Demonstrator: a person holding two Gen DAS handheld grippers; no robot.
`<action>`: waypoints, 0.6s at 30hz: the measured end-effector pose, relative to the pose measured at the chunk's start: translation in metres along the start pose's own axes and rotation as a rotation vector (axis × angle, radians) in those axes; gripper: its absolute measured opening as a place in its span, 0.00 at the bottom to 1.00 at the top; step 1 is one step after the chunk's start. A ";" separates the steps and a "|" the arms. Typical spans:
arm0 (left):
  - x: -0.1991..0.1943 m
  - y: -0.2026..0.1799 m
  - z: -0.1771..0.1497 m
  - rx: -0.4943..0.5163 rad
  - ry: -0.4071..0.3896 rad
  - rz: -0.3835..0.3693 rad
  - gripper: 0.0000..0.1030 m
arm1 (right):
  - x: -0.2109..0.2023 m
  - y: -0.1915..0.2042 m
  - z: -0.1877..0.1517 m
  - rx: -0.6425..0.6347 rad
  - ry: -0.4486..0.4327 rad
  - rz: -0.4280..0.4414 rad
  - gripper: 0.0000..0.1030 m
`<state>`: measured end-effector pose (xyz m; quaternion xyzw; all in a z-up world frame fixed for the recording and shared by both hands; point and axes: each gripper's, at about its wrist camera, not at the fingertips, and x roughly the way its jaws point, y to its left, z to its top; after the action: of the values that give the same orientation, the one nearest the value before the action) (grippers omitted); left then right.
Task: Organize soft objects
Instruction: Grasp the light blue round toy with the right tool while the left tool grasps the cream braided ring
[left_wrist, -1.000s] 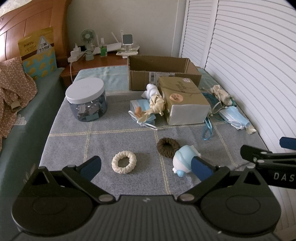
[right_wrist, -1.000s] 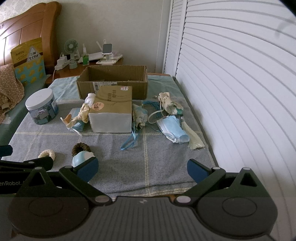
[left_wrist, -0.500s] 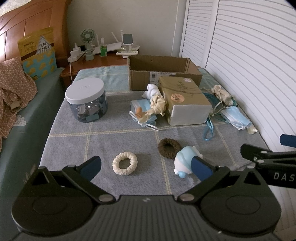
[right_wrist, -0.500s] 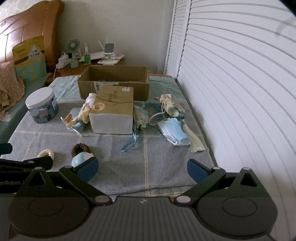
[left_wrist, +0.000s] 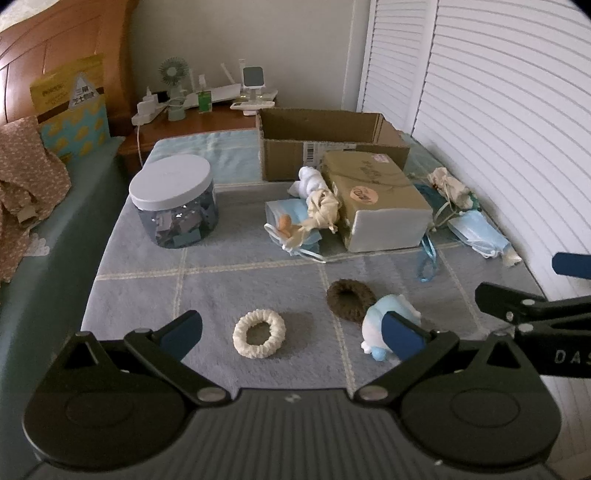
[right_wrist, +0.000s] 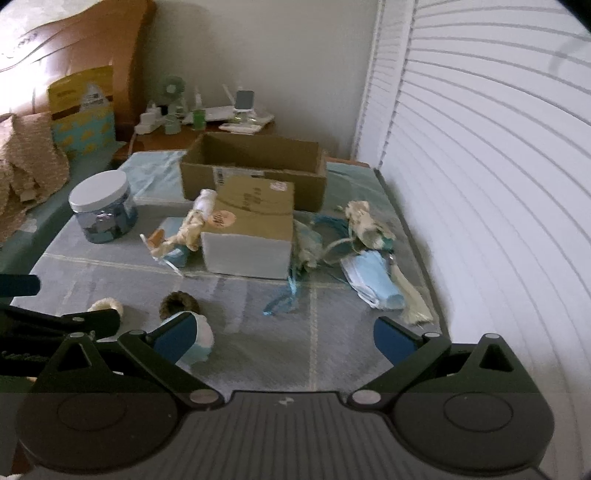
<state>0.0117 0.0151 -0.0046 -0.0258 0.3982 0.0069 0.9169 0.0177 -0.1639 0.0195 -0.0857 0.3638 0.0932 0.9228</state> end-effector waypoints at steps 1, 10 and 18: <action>0.001 0.001 0.000 0.005 -0.003 -0.001 0.99 | 0.000 0.001 0.000 -0.012 -0.007 0.010 1.00; 0.016 0.021 -0.006 0.024 -0.017 0.016 0.99 | 0.015 0.011 -0.003 -0.131 -0.032 0.105 1.00; 0.030 0.047 -0.021 0.041 0.004 0.037 0.99 | 0.046 0.021 -0.015 -0.207 0.028 0.207 1.00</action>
<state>0.0157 0.0603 -0.0428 0.0004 0.4007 0.0158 0.9161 0.0360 -0.1414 -0.0246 -0.1437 0.3718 0.2236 0.8894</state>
